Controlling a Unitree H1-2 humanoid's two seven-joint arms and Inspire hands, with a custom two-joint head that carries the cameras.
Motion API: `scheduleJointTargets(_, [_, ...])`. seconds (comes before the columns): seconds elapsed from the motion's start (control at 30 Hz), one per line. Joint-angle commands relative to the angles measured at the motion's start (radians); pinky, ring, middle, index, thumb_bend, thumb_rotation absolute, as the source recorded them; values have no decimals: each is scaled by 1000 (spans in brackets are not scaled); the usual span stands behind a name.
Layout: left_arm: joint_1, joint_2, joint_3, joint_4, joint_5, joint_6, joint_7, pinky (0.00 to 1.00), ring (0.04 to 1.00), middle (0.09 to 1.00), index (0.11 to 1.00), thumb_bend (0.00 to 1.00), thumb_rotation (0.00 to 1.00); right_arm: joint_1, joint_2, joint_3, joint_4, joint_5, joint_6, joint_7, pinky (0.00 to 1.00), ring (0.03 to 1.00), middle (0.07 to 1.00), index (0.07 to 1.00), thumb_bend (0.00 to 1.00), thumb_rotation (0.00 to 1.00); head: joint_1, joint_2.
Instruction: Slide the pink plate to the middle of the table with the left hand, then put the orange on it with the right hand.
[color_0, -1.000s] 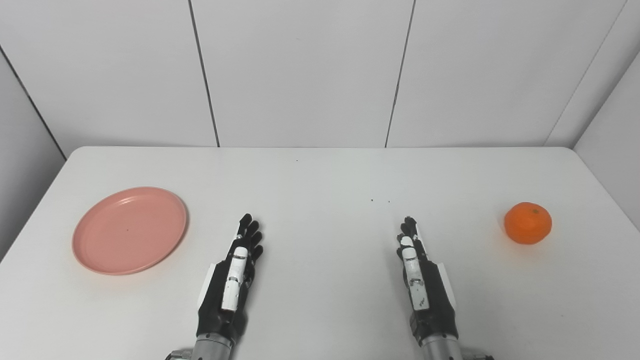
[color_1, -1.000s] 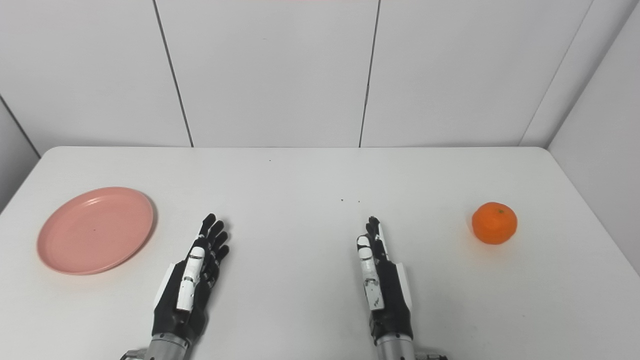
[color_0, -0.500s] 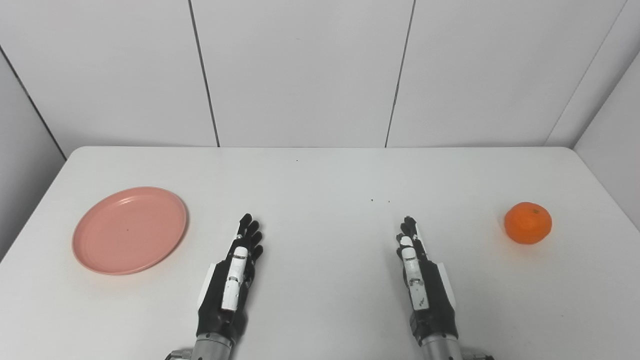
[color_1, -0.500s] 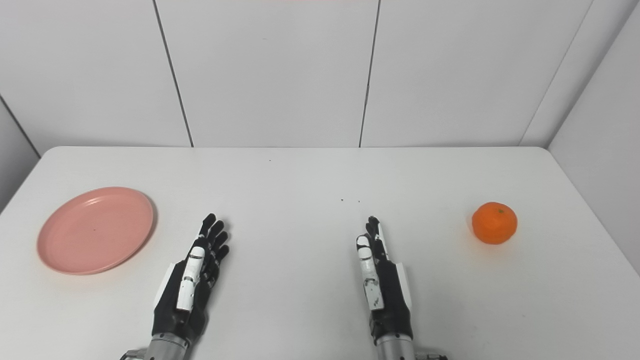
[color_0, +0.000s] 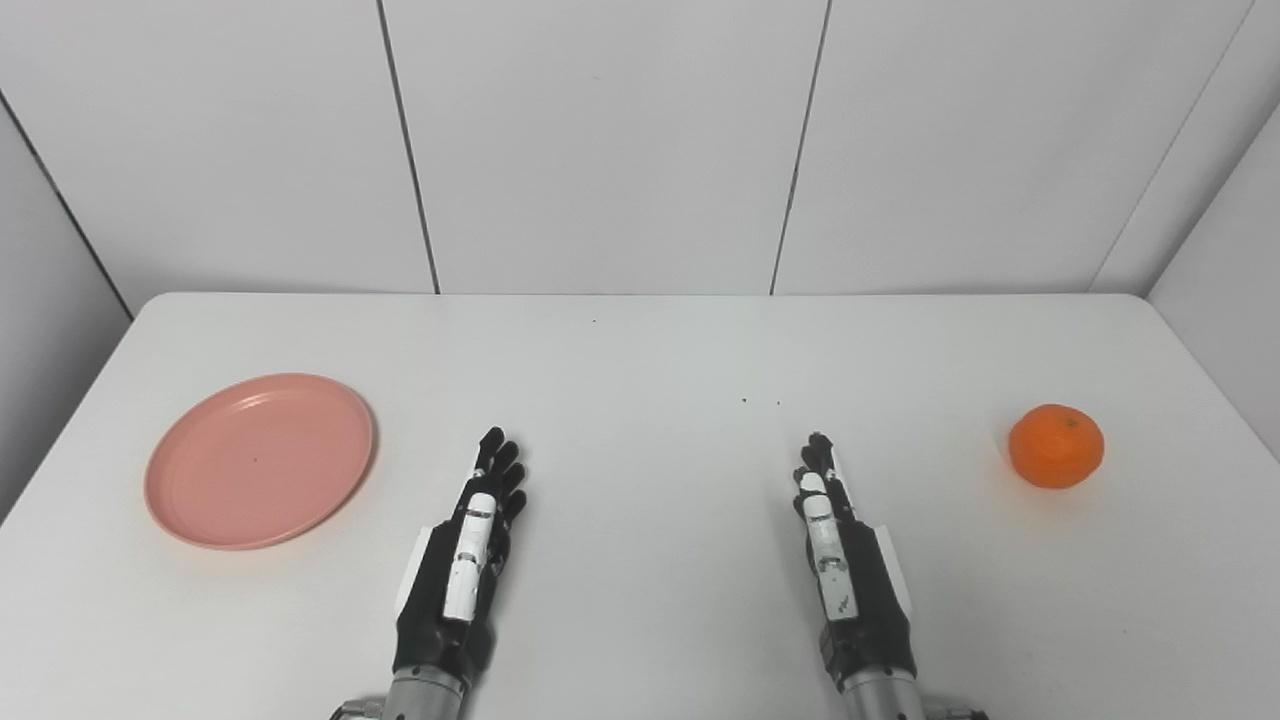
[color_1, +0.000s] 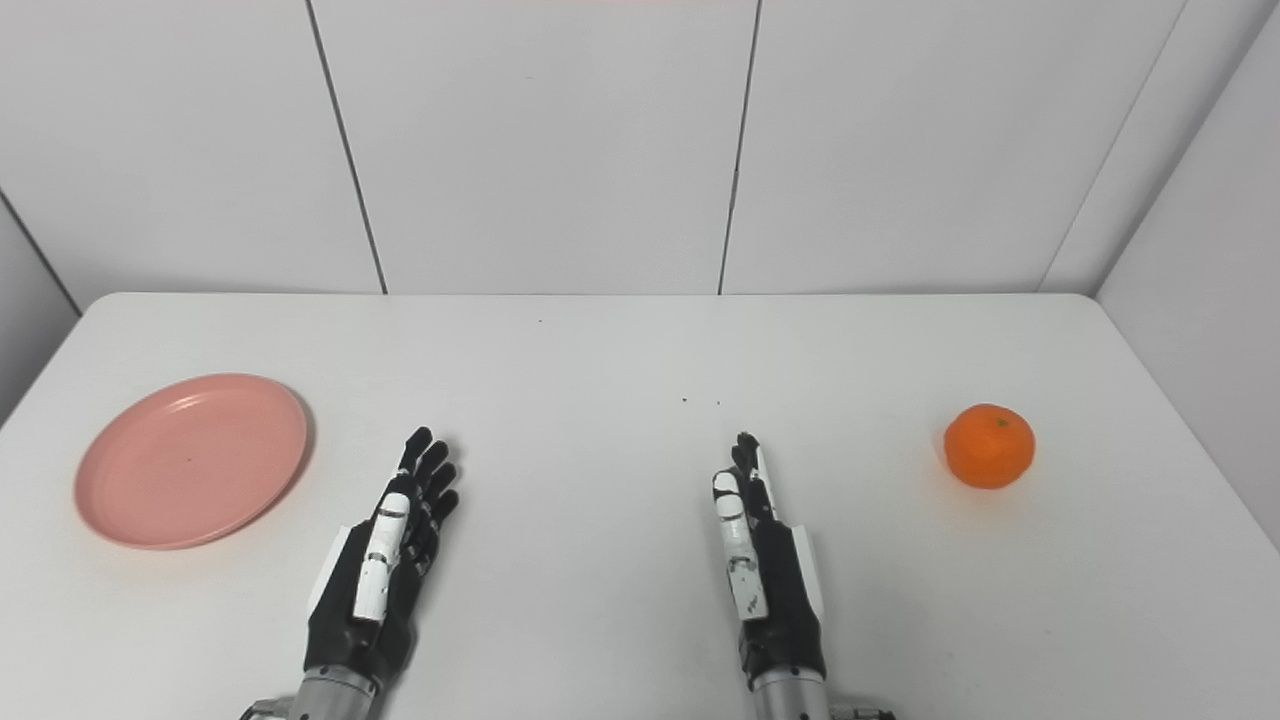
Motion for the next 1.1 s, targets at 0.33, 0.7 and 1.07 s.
scheduleJointTargets(0.33, [-16,-36,-41,16,31,-32,7,1000,1000,1000,1000,399,1000,0,-46,-11,-21,35,-61,24,999,986,998,999,210,1000,135,-62])
scheduleJointTargets(0.7, [-9,-69,-65,67,89,-85,36,1000,993,1000,1000,356,1000,8,-89,-23,18,95,-143,65,1000,997,1000,1000,215,1000,222,-115])
scheduleJointTargets(1.07, [-1,-88,-77,73,109,-96,52,992,986,996,990,373,1000,10,-96,-23,11,107,-141,61,1000,995,1000,1000,201,1000,238,-121])
